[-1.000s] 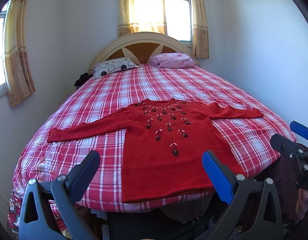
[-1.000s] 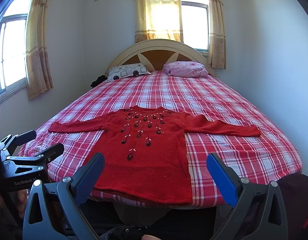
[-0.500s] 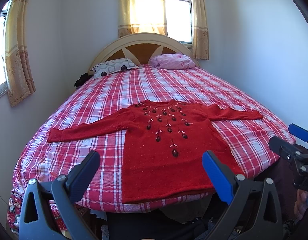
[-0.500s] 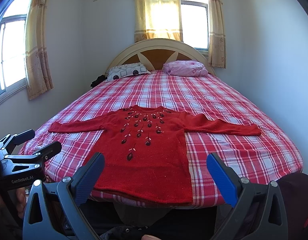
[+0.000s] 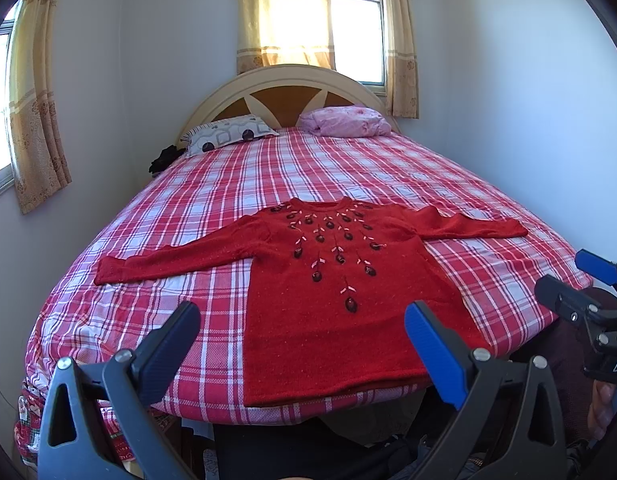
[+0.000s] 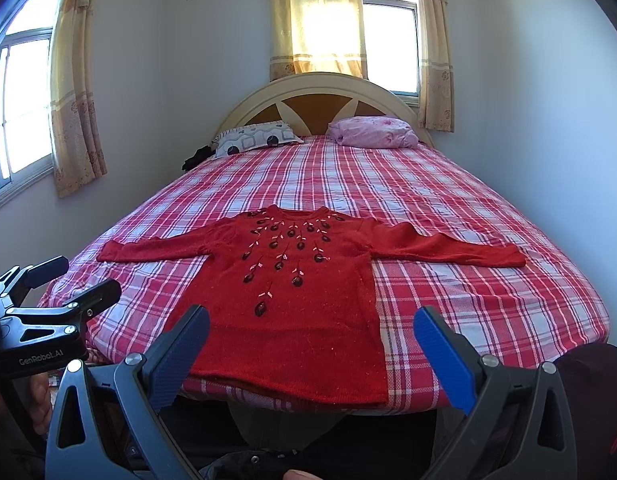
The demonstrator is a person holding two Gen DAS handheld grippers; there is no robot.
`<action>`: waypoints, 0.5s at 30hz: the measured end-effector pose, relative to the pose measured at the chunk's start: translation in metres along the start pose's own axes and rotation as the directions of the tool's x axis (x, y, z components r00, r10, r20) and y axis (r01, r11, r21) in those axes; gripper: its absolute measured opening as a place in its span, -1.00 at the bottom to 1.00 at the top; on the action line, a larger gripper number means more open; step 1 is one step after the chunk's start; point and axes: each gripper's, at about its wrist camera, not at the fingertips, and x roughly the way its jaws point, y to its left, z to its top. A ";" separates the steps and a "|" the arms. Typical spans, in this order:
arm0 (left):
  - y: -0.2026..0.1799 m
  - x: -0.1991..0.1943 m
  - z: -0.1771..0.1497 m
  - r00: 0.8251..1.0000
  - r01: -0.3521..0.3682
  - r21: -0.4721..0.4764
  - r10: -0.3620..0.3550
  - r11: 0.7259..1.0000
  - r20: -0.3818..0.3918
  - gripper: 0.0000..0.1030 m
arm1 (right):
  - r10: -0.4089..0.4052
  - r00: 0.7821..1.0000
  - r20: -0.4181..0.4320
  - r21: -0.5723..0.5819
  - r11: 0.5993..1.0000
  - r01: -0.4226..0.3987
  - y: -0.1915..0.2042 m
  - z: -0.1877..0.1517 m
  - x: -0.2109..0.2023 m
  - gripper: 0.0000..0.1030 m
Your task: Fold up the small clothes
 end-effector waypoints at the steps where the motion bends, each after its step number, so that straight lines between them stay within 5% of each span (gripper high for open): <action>1: 0.000 0.000 0.000 1.000 0.000 -0.001 0.000 1.000 -0.001 1.00 | 0.000 1.000 0.000 0.000 1.000 0.000 0.000 0.000 0.000 0.98; 15: 0.000 0.000 0.000 1.000 0.000 -0.001 0.000 1.000 -0.001 1.00 | 0.004 1.000 -0.006 -0.003 1.000 -0.004 0.002 -0.001 0.001 0.98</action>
